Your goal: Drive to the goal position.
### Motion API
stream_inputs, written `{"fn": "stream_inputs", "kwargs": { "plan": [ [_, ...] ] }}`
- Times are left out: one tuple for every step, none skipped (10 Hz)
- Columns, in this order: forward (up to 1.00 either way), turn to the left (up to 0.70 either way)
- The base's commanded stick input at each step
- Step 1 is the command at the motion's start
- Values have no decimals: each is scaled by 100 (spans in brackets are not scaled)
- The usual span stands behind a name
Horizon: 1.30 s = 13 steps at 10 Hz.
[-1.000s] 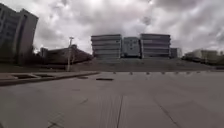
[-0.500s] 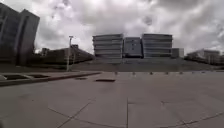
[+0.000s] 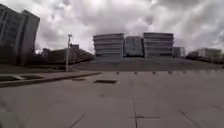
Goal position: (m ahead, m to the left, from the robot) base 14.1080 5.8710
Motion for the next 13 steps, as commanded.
{"fn": "stream_inputs", "kwargs": {
  "plan": [
    [100, -22],
    [100, -22],
    [100, -22],
    [100, -22],
    [100, -22],
    [100, -22],
    [100, -22],
    [100, -22],
    [100, -22],
    [100, -22],
    [100, -22],
    [100, -22],
    [100, -22]
  ]
}}
